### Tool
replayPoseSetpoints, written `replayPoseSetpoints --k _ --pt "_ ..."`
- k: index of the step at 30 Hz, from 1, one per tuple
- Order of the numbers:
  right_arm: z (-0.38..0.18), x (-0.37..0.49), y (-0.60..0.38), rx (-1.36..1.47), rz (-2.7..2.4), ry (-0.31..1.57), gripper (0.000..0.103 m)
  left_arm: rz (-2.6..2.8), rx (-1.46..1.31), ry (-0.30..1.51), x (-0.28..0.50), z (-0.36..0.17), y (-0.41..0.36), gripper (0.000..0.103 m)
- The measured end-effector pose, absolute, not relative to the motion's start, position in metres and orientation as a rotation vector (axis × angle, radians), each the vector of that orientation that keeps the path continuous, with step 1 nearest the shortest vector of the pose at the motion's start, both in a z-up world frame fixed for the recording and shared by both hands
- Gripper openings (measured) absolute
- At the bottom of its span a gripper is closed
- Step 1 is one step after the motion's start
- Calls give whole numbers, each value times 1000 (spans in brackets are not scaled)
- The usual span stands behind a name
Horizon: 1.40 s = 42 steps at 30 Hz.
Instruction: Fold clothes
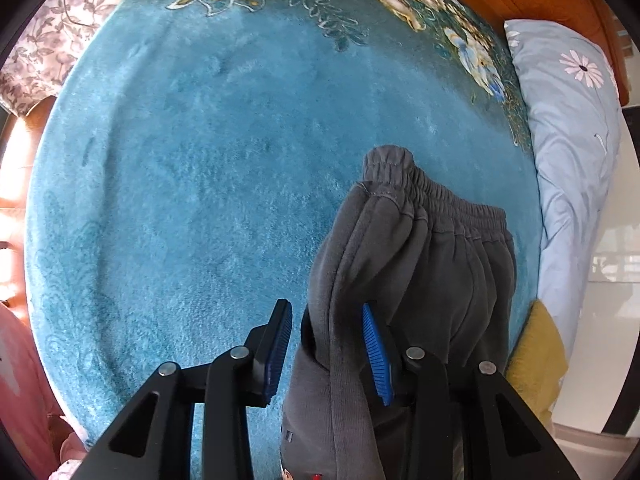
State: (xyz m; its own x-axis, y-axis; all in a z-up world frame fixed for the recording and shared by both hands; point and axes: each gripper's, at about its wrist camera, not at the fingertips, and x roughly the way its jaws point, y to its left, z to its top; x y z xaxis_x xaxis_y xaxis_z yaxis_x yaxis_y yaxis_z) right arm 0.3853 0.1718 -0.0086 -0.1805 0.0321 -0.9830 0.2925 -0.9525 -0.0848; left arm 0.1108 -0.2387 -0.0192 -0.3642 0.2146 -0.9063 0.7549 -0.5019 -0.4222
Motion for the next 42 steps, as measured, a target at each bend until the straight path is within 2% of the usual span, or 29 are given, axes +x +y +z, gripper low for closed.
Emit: replayPoseSetpoints --k 2,4,5,8,10,16,19,23,27,31,34,35,38,42 --pt "-1 384 176 1884 -2277 346 5 -1921 1475 1294 112 -19 -240 37" --pt "20 381 184 1836 -2345 276 4 -1931 1458 1325 114 -19 -242 27" --pt "39 379 192 1783 -2405 202 4 -1932 1445 1341 115 -19 -244 16" --pt "95 382 210 1603 -2502 10 4 -1937 1405 1389 120 -17 -248 9" --pt "109 391 210 1576 -2476 -11 4 -1939 1377 1421 123 -17 -250 8" --pt "112 414 200 1526 -2293 -241 4 -2037 1255 1498 132 9 -254 6" --pt "129 403 230 1410 -2335 -440 4 -2072 1258 1518 121 30 -251 6" --pt "146 382 265 1315 -2411 -547 4 -2111 1299 1561 82 61 -240 6" --pt "145 347 299 1330 -2483 -621 4 -2208 1431 1464 30 84 -209 6" --pt "112 319 335 1474 -2534 -705 4 -2249 1574 1371 -23 77 -171 6" --pt "81 293 359 1575 -2556 -863 4 -2261 1646 1404 -53 59 -153 10" --pt "72 285 368 1606 -2565 -907 4 -2261 1666 1411 -59 54 -150 14" --pt "57 266 382 1696 -2583 -916 4 -2315 1668 1398 -64 51 -151 24" --pt "34 247 392 1814 -2594 -899 4 -2392 1584 1363 -52 52 -182 41"
